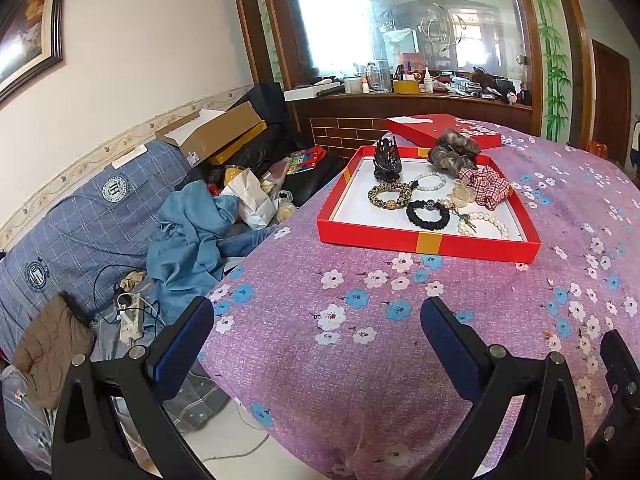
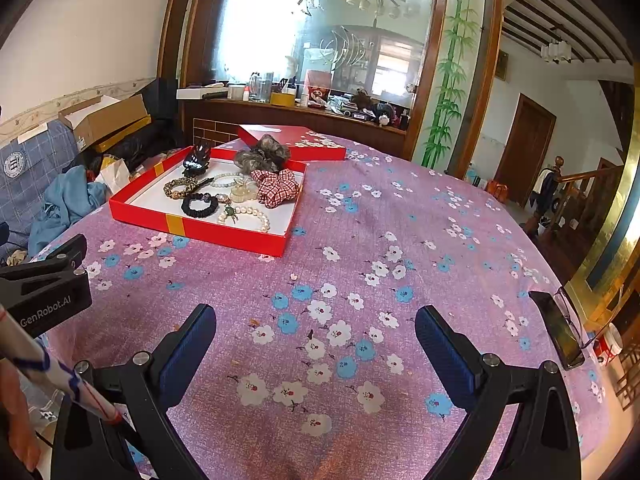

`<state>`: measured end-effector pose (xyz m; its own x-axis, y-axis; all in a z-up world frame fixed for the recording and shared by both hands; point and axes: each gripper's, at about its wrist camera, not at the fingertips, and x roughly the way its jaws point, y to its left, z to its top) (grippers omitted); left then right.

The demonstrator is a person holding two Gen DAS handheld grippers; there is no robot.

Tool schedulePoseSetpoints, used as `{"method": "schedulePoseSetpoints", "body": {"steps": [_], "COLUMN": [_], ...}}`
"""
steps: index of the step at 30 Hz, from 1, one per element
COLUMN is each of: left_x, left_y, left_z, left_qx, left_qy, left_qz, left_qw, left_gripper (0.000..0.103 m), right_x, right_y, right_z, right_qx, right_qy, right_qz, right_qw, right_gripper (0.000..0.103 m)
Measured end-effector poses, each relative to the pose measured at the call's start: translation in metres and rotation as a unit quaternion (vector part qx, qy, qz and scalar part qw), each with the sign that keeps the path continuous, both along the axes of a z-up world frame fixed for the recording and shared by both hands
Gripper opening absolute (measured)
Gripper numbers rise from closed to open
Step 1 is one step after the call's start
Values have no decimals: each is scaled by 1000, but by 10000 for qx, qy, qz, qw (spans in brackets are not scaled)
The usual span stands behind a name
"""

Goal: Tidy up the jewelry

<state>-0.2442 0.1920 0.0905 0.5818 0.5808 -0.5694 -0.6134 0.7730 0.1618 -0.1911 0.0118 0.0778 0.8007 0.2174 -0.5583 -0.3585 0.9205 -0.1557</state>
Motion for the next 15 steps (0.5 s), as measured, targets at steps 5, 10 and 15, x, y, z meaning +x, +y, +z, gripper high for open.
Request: {"method": "schedulePoseSetpoints", "body": {"steps": [5,10,15], "left_x": [-1,0,0], "left_y": [0,0,1], "left_z": [0,0,0], "left_qx": [7,0,3], "left_qy": [6,6,6], "left_qz": [13,3,-1], "left_qw": [10000,10000,10000], "left_gripper": [103,103,103], "right_x": [0,0,0], "right_y": [0,0,0], "right_z": [0,0,0], "right_qx": [1,-3,-1], "right_qy": [-2,1,3], "right_qz": [1,2,2], "right_qw": [10000,10000,10000], "right_gripper": [101,101,101]}}
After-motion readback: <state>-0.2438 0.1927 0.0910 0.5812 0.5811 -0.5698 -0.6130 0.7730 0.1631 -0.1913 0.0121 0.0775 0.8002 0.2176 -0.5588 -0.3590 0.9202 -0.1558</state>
